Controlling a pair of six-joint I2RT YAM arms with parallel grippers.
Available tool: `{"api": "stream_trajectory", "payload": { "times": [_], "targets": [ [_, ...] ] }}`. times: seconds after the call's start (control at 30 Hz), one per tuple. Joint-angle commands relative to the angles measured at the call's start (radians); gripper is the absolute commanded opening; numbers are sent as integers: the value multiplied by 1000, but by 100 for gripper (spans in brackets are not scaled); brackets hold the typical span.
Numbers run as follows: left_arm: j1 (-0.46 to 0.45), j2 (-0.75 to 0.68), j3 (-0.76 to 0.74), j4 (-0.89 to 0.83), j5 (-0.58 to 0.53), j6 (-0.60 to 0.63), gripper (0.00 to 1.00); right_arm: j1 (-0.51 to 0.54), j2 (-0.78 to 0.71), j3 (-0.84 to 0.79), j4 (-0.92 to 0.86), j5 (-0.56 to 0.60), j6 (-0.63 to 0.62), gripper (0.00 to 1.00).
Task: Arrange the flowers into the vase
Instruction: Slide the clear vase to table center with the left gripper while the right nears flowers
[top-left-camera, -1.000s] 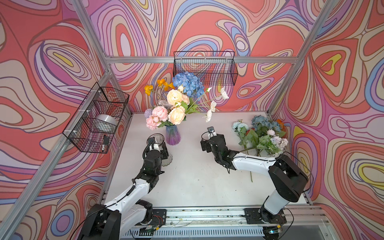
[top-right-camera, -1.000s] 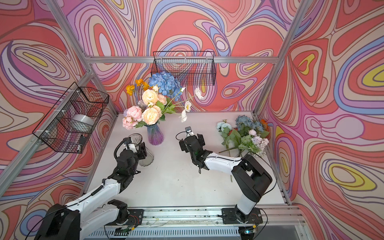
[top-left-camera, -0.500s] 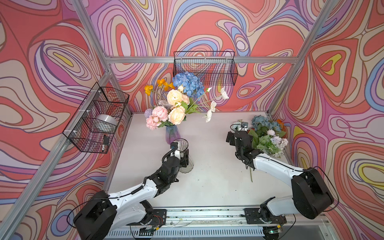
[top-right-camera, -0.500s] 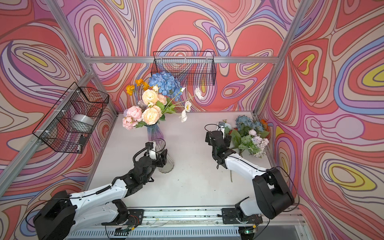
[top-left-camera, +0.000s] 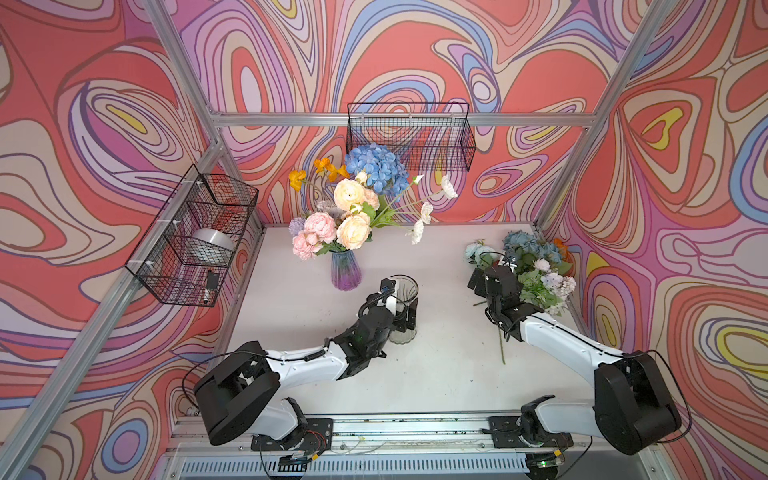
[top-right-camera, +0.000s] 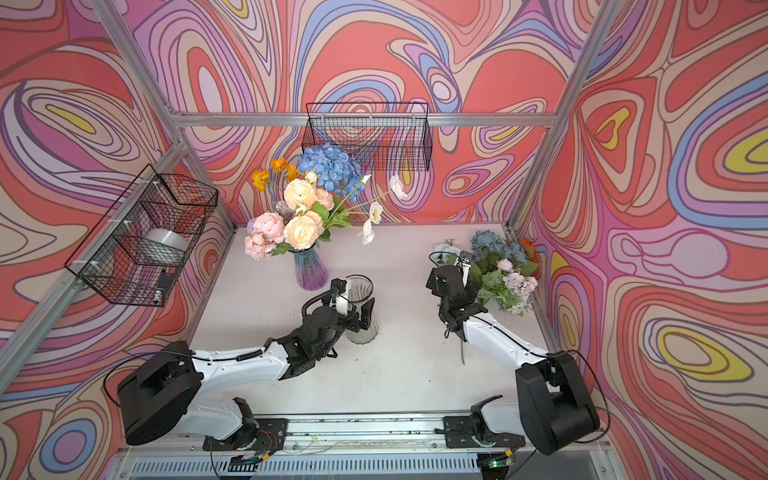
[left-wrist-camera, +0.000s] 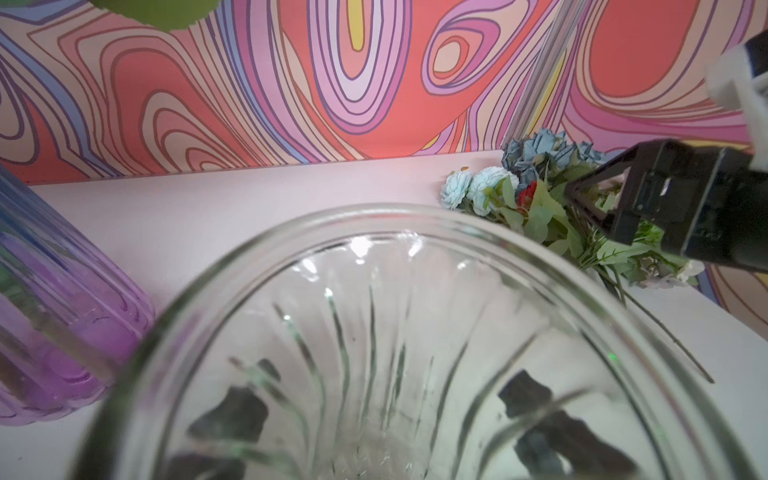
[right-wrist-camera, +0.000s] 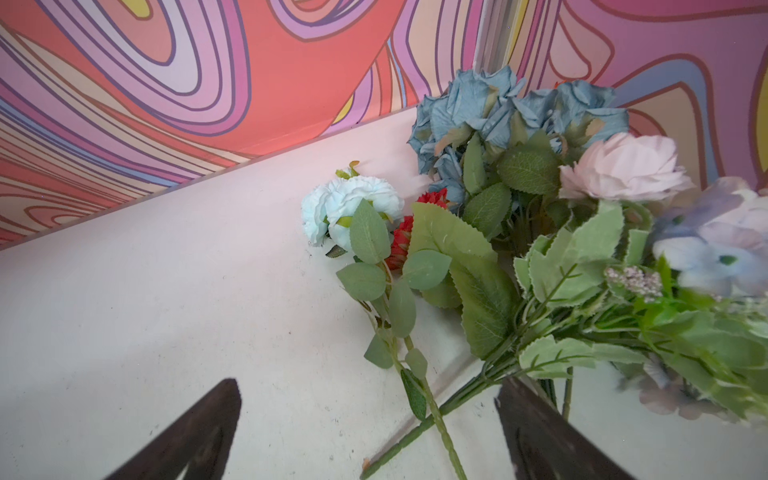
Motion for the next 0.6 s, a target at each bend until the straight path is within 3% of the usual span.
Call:
{"api": "stream_trajectory", "payload": {
  "times": [0.0,0.33,0.57],
  "targets": [
    [-6,-83,34,-32,23,5,100,-3,-7,-5,25,-38,8,98],
    [-6,-338,-18,-265,113,-64,100,-3,20,10,39,-59,11,98],
    [15,-492,-41,-300,36,-30,100,-2,19,9,44,-68,16,98]
  ]
}}
